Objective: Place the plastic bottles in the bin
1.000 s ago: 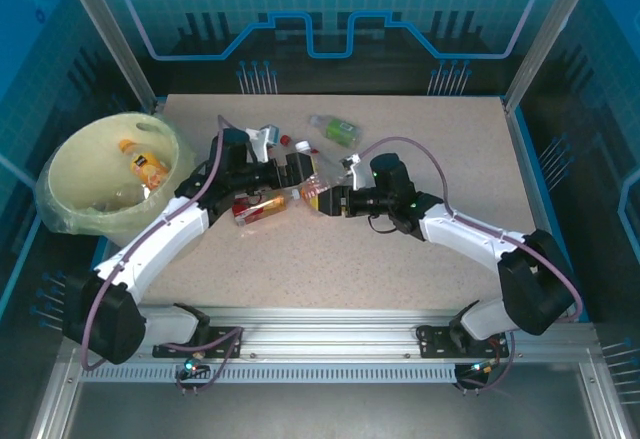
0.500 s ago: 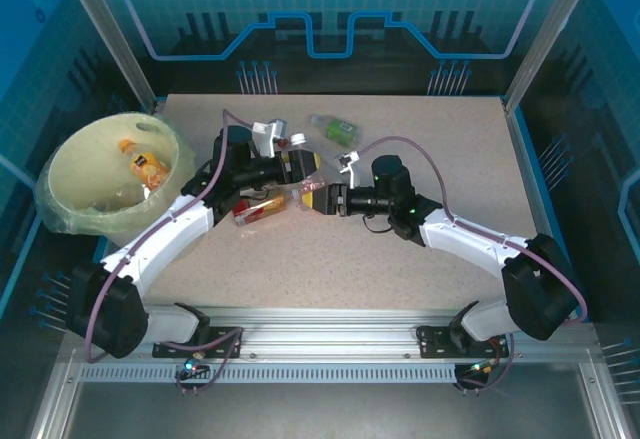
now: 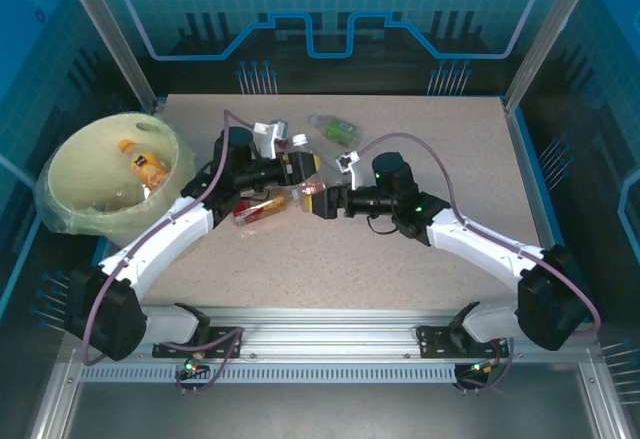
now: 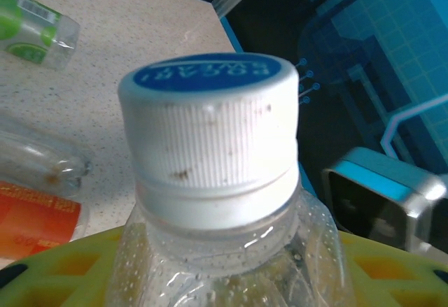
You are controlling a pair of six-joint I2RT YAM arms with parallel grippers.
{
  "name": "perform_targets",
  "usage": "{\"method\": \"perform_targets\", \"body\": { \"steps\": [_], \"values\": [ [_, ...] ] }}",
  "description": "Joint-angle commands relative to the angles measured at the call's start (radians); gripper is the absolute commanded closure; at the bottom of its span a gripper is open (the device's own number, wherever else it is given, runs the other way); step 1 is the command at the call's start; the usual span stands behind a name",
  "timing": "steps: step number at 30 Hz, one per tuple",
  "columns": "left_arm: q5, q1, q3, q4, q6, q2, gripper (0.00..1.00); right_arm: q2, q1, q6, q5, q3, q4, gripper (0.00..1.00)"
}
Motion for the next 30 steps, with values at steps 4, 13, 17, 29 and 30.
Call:
{"method": "perform_targets", "body": {
  "steps": [4, 13, 17, 29, 30],
  "values": [
    [-0.170, -0.004, 0.018, -0.096, 0.063, -0.078, 0.45, -0.110, 0.008, -0.169, 0.264, 0.061, -0.262, 0.00],
    [-0.433, -0.003, 0.118, -0.282, 0.192, -0.186, 0.49, -0.232, 0.001, -0.190, 0.615, 0.055, -0.360, 0.00],
    [-0.561, -0.003, 0.177, -0.363, 0.269, -0.223, 0.50, -0.290, -0.001, -0.203, 0.661, 0.011, -0.331, 0.00],
    [-0.999, 0.012, 0.341, -0.425, 0.524, -0.267, 0.50, -0.388, -0.002, -0.229, 0.709, -0.046, -0.318, 0.00],
    [-1.031, 0.020, 0.348, -0.419, 0.537, -0.268, 0.51, -0.395, -0.003, -0.227, 0.712, -0.054, -0.311, 0.00]
  ]
}}
